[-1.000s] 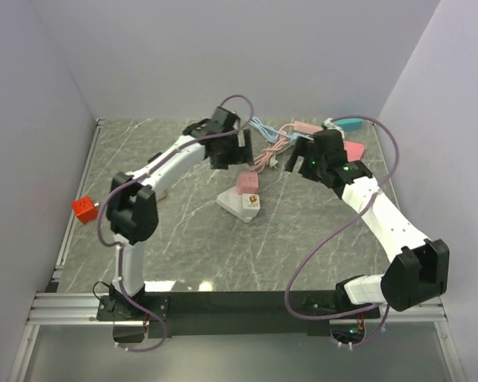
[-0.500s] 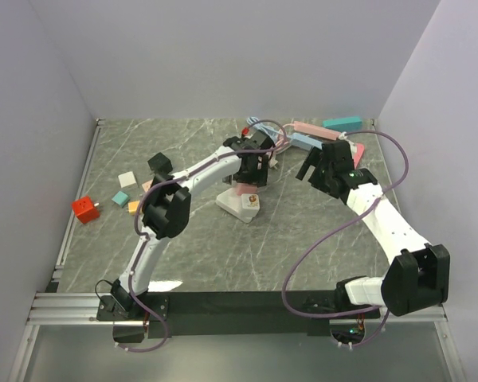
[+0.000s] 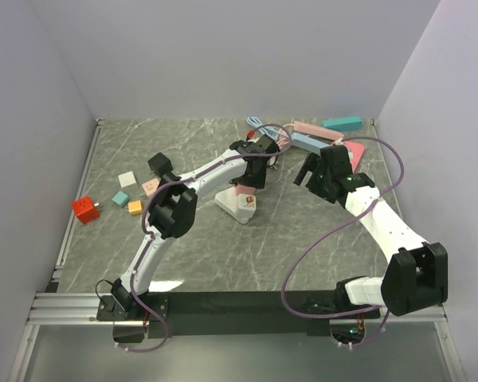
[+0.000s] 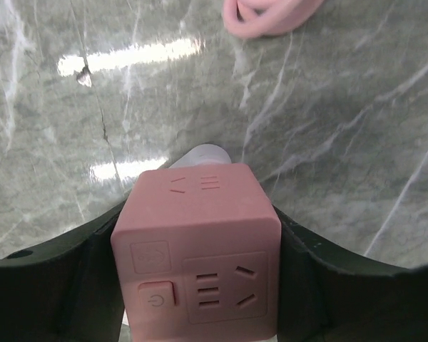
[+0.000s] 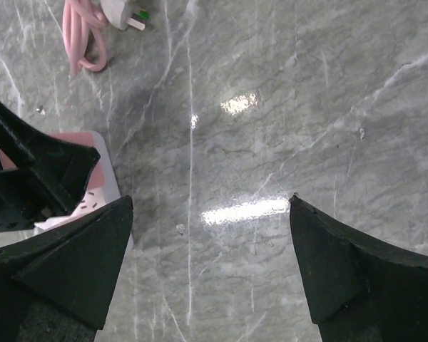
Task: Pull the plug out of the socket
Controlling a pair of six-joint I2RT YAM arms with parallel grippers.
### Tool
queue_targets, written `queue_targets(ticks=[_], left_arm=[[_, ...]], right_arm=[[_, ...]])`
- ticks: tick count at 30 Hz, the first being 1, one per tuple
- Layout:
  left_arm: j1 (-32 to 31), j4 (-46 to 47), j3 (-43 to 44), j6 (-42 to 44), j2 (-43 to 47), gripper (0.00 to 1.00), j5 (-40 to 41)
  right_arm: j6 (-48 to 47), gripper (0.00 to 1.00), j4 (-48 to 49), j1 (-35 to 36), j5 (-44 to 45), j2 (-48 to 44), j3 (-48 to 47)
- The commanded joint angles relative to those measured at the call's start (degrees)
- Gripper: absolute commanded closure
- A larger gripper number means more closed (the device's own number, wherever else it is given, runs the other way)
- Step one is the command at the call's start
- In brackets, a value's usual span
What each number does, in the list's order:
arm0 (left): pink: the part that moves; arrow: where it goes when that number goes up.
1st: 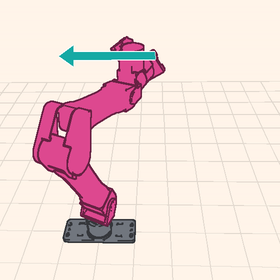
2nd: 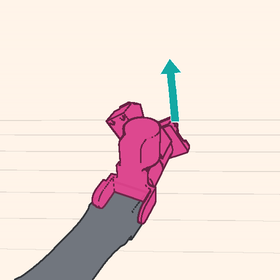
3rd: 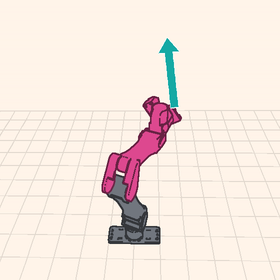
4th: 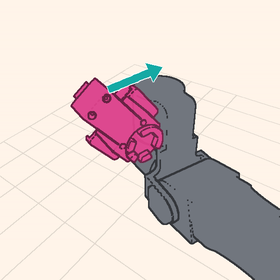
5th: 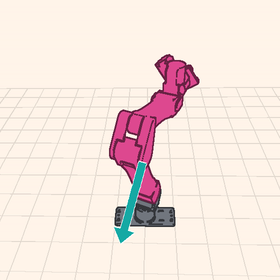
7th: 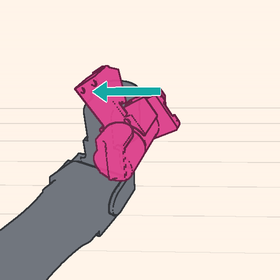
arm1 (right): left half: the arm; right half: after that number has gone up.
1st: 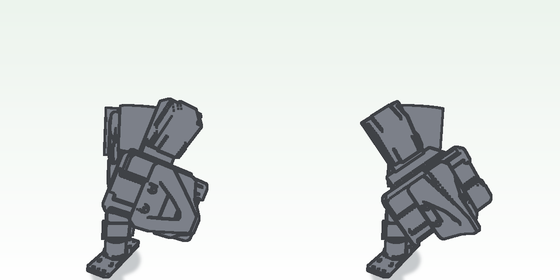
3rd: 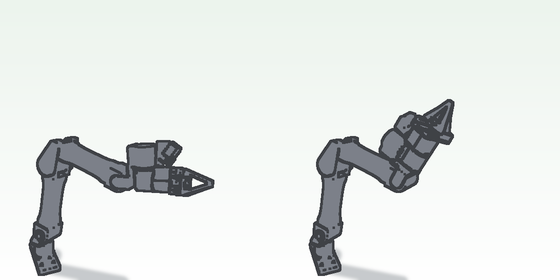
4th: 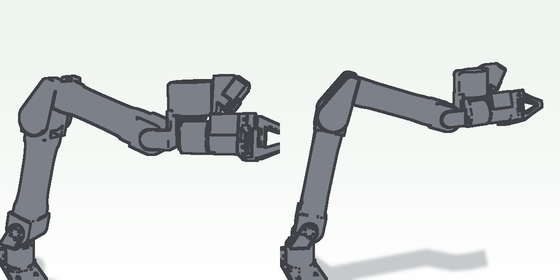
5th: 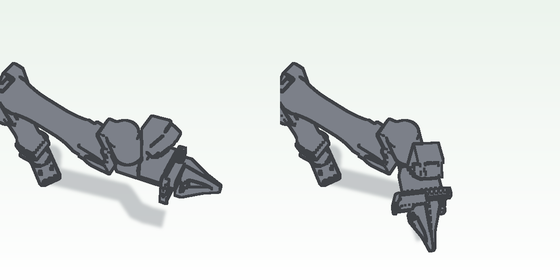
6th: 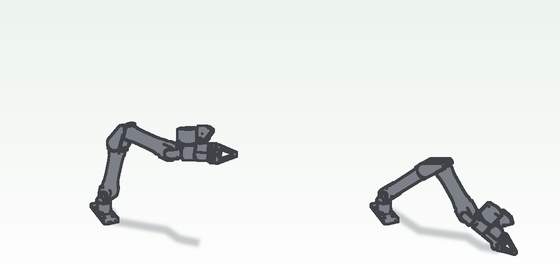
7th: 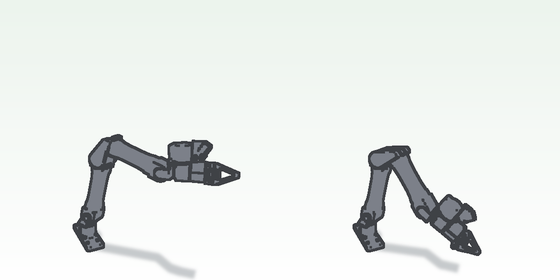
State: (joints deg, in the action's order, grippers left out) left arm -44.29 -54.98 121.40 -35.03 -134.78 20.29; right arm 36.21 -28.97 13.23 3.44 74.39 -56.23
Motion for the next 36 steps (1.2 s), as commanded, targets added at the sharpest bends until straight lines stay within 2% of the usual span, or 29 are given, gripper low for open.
queue_targets(ticks=[1, 2, 3, 4, 5, 7, 8, 9, 11, 12, 14, 15, 18, 22, 26, 29, 36], left_arm=[[-0.3, 1.5, -1.7, 2.1, 7.0, 0.43, -3.6], [-0.2, 1.6, -1.9, 2.6, 7.9, 0.44, -4.5], [0.4, 1.9, -1.9, 4.8, 10.4, 0.5, -8.0], [0.4, 1.9, -1.9, 4.8, 10.4, 0.5, -8.0], [1.2, 2.5, -1.9, 5.6, 12.4, 0.52, -11.8], [2.3, 3.7, -2.7, 7.7, 15.9, 0.64, -16.8], [3.8, 6.3, -3.5, 8.4, 17.3, 0.68, -23.4], [4.7, 8.0, -4.7, 8.7, 18.9, 0.77, -26.7], [8.5, 12.7, -10.3, 7.5, 24.2, 0.86, -32.8], [10.3, 18.2, -12.8, 5.4, 25.8, 0.91, -39.2], [15.3, 24.2, -20.5, 2.3, 29.7, 0.94, -44.7], [16.8, 28.6, -22.7, 0.4, 30.6, 0.99, -48.1], [20.3, 30.5, -26.8, -0.3, 31.4, 1.0, -50.6], [21.6, 32.9, -27.7, -1.8, 30.5, 1.0, -56.0], [22.5, 39.6, -30.7, -6.7, 31.0, 1.0, -60.0], [22.6, 42.8, -31.9, -9.7, 31.5, 1.0, -62.0], [22.5, 44.9, -34.1, -11.8, 32.0, 1.0, -63.3]], right_arm=[[0.1, 0.04, 2.1, -0.4, -0.8, 0.1, 0.2], [0.0, 0.05, 2.2, -0.4, -1.0, 0.1, 0.0], [-0.2, 0.05, 2.4, -0.4, -1.6, 1.1, -0.4], [-0.2, 0.05, 2.4, -0.3, -1.9, 1.1, -0.4], [-0.3, 0.05, 2.9, -0.3, -2.6, 1.4, -0.5], [-0.7, 0.05, 4.0, -0.5, -7.3, 2.6, -0.4], [-1.0, 0.05, 6.8, -0.5, -10.0, 3.3, 0.0], [-1.3, 0.05, 8.3, -0.5, -13.4, 3.7, 0.3], [-1.2, 0.07, 13.4, -0.5, -21.7, 4.2, 1.7], [-1.1, 0.08, 15.1, -0.5, -23.6, 4.2, 3.0], [-0.3, 0.1, 18.8, -0.4, -26.8, 4.1, 3.8], [-0.4, 0.1, 19.8, -0.2, -27.5, 4.0, 4.2], [-2.1, 0.1, 23.2, 0.4, -31.8, 4.4, 4.8], [-7.4, 0.1, 23.5, 4.4, -31.0, 5.3, 2.1], [-5.4, 0.09, 28.6, 7.2, -31.0, 5.2, 2.4], [-5.1, 0.09, 28.9, 9.9, -27.8, 5.9, 1.5], [-3.1, 0.09, 31.8, 12.6, -24.2, 8.0, -0.4]])
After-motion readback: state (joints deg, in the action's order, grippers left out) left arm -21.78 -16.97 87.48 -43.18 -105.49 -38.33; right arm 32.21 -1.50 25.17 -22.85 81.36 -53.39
